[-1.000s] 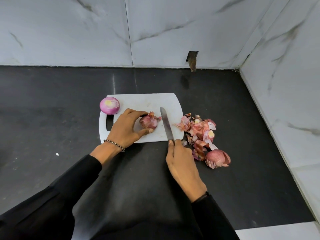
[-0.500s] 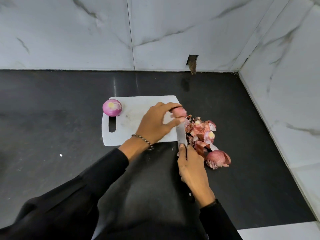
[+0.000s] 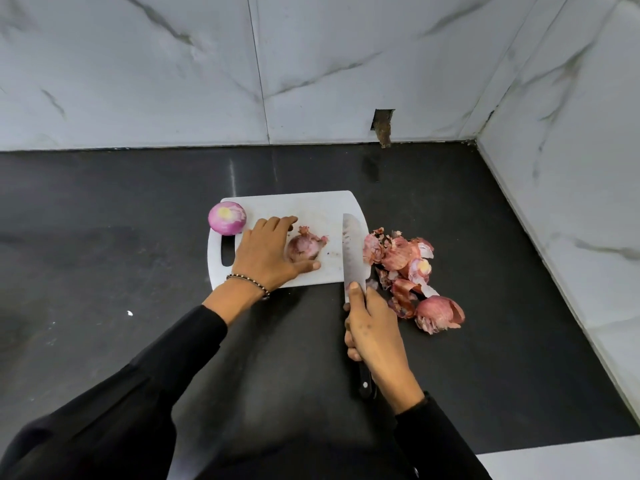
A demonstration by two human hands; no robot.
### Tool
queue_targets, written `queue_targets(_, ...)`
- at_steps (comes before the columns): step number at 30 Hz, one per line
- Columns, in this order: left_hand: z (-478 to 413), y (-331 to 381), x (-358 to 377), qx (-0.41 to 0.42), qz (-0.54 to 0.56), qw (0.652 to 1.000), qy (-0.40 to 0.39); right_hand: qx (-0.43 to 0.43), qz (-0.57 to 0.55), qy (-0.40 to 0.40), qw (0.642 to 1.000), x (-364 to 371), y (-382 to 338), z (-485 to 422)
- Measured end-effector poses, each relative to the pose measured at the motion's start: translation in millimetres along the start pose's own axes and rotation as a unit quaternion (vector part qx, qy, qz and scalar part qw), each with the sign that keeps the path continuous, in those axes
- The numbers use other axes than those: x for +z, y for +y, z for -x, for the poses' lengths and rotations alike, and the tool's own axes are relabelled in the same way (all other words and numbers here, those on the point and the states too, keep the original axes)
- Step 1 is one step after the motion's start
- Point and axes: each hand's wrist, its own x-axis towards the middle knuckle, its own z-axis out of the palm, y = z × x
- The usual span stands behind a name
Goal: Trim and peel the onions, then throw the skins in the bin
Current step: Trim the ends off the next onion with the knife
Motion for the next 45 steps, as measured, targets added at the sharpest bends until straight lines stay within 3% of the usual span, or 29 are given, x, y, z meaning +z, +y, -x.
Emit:
queue_targets(6,-4,6,6,-0.022,0.048,0.998,-0.031,-0.03,0.131,-0.019,0.991,5,0,-8)
queue_targets(15,19,-15,-38,-0.075,0.138,0.986,0.048,-0.12,0.286,-0.068,0.948,26,-21,-6)
queue_targets(19,25,-22,-45,-0.085,0.144,0.983,0.072,-0.104,0.285,-0.065,0.951,32,-10,-9)
queue_targets(26,31,-22,-42,-0.08,0.172,0.979,0.076,-0.022,0.2,0.074,0.977,-7,-1,-15)
queue_targets(31,30,-16,-41,-0.081,0.187,0.975,0.084,-0.126,0.337,0.043,0.932,17,-12,5)
queue_targets(35,32,-18,-50,-0.096,0.182,0.972,0.11,-0.179,0.371,0.001,0.911,47,-23,7)
queue_targets(41,46,-17,-51,-0.111,0.165,0.974,0.11,-0.174,0.399,-0.028,0.9,67,-28,2)
queue_targets(45,56,-17,-50,-0.123,0.159,0.974,0.104,-0.155,0.404,0.003,0.902,57,-21,0)
